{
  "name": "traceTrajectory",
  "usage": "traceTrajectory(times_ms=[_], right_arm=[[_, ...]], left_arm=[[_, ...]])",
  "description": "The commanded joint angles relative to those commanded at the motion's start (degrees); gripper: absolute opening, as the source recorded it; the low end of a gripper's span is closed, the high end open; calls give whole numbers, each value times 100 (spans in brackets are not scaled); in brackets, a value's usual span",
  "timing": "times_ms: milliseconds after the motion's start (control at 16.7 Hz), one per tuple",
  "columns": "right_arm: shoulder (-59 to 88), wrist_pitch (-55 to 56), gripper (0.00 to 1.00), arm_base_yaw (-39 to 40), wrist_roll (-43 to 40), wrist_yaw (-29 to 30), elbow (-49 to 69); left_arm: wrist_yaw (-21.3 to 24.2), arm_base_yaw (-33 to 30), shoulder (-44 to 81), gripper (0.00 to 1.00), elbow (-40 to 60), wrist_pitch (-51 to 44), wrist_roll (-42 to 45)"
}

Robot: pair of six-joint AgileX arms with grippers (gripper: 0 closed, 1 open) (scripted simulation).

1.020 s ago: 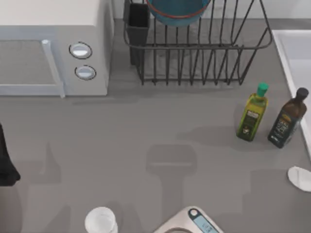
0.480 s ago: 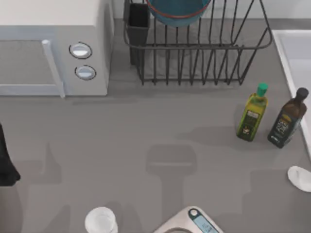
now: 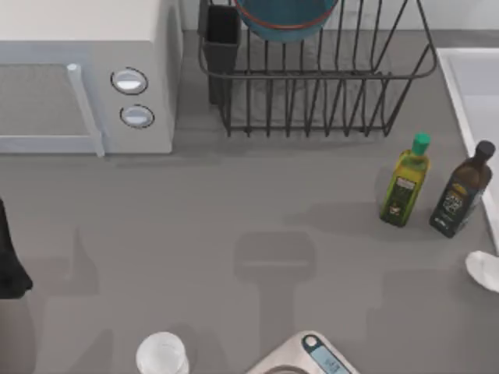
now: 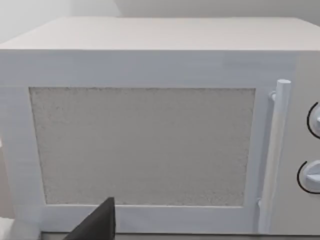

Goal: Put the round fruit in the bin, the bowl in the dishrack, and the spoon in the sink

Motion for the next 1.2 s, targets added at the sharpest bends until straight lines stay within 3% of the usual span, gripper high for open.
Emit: traceTrajectory(times_ms=[360, 900, 1200], right_arm=[[-647, -1737, 0, -7, -14, 1, 994], [-632, -1972, 0, -59, 38, 11, 1290], [394, -2619, 0, -429, 155, 70, 2776]], left_arm=[[0, 0, 0, 100, 0, 0, 0], [0, 0, 0, 100, 0, 0, 0], [0, 0, 0, 100, 0, 0, 0]])
